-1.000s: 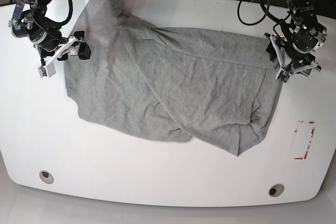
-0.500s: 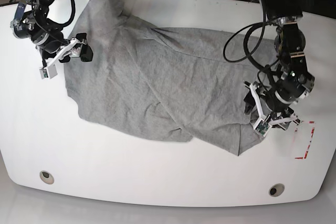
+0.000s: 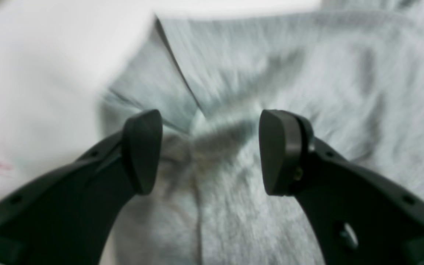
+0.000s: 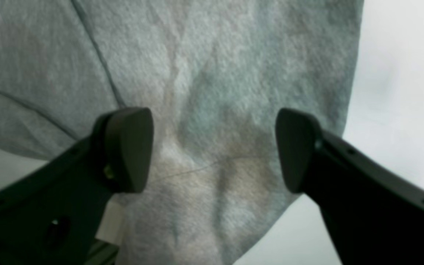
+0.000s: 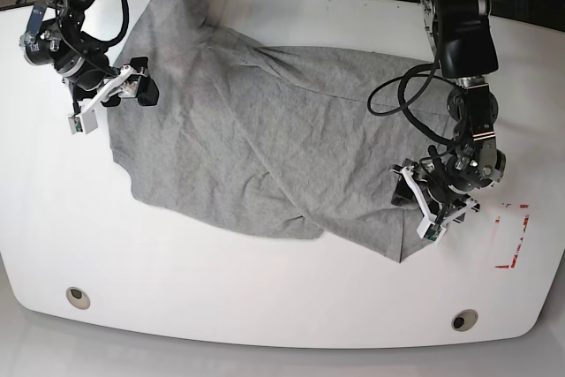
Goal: Layout the t-shirt on the table in an organized manner, then fold the t-shirt properly
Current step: 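Move the left gripper to the shirt's bunched hem and grasp it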
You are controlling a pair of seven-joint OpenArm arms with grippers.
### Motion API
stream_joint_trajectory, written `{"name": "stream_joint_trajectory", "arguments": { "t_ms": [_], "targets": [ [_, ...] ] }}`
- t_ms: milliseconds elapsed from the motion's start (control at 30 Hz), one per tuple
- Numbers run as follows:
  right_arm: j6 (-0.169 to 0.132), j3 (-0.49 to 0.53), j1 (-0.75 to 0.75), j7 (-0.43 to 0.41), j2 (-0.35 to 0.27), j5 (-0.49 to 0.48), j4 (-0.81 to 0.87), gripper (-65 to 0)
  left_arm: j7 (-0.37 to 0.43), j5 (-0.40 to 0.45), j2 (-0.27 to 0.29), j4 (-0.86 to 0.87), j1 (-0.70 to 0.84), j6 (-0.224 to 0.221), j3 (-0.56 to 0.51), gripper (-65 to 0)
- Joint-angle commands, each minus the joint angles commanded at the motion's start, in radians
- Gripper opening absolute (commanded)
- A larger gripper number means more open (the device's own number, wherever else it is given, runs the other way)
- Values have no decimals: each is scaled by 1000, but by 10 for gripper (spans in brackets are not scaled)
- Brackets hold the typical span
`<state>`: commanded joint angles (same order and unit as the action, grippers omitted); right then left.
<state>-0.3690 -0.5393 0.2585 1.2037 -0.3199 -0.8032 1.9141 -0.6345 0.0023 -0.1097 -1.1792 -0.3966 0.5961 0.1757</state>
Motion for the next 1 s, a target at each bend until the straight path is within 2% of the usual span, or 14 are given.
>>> {"name": "stream_joint_trajectory", "arguments": {
  "t_ms": [133, 267, 533, 600, 767, 1000],
  "targets": [
    [0, 0, -3, 0, 0, 0, 0, -155, 54, 0, 0, 130, -38, 0, 3, -270],
    [0, 0, -5, 0, 2, 0, 0, -155, 103, 0, 0, 187, -57, 0, 3, -270],
    [3, 0, -5, 0, 2, 0, -2, -155, 117, -2, 5, 203, -61, 0, 2, -287],
    [3, 0, -5, 0, 2, 0, -9, -155, 117, -2, 5, 203, -61, 0, 2, -331],
    [3, 0, -20, 0, 2, 0, -58, -155, 118, -3, 5, 203, -61, 0, 0, -489],
    [2, 0, -26, 0, 2, 0, -77, -155, 118, -3, 3, 203, -60, 0, 0, -618]
  ]
}}
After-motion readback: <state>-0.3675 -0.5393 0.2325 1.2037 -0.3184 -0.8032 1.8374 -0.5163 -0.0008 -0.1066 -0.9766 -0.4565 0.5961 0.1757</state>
